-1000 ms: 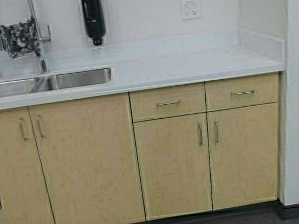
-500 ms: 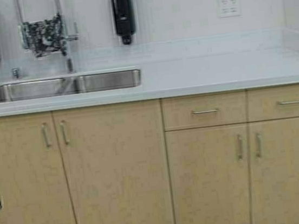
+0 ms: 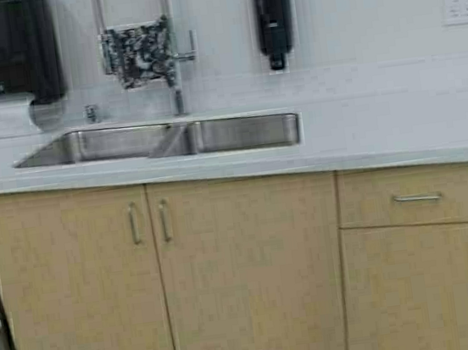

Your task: Get the cloth and wipe up the spill under the wine glass

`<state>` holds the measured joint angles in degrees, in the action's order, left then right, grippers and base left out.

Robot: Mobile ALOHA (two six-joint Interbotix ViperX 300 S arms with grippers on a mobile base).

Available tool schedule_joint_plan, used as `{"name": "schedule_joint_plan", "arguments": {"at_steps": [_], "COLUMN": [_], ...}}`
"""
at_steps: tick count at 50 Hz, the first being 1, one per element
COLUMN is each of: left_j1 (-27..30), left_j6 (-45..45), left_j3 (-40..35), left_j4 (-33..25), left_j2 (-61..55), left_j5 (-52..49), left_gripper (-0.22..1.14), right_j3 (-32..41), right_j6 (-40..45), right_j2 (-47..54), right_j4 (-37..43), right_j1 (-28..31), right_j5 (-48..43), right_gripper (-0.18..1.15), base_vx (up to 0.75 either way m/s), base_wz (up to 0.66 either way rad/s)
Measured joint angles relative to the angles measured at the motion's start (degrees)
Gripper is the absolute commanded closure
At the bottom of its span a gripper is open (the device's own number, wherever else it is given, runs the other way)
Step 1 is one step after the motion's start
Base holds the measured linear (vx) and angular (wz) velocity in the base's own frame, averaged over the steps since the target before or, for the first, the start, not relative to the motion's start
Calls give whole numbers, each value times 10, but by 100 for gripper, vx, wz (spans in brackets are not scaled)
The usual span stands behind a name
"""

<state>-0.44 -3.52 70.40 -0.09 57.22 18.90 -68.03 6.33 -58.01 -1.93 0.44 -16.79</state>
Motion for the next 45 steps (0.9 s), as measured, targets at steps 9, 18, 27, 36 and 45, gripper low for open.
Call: {"name": "schedule_joint_plan", "arguments": {"at_steps": [9, 18, 27, 36, 45], "left_j1": [0, 0, 0, 0, 0], "left_j6": [-3, -3, -8, -26, -26], "left_j3": [0, 0, 1, 9, 11], "left_j4": [0, -1, 0, -1, 0], "left_j2": [-4, -24, -26, -12, -2], "left_j5": [10, 11, 12, 12, 12], "left_gripper": [89, 89, 89, 89, 89], "right_j3": [0, 0, -2, 4, 12], "right_j6": [9, 10, 10, 12, 11], "right_j2": [0, -1, -1, -1, -1], "right_j4": [-2, -8, -14, -22, -35], "right_j1": [0, 1, 1, 23, 54], "right_j5": [1, 0, 4, 38, 56], "right_gripper": [92, 92, 92, 92, 92], "base_vx": [37, 38, 41, 40, 40], "base_wz": [22, 22, 21, 17, 20]}}
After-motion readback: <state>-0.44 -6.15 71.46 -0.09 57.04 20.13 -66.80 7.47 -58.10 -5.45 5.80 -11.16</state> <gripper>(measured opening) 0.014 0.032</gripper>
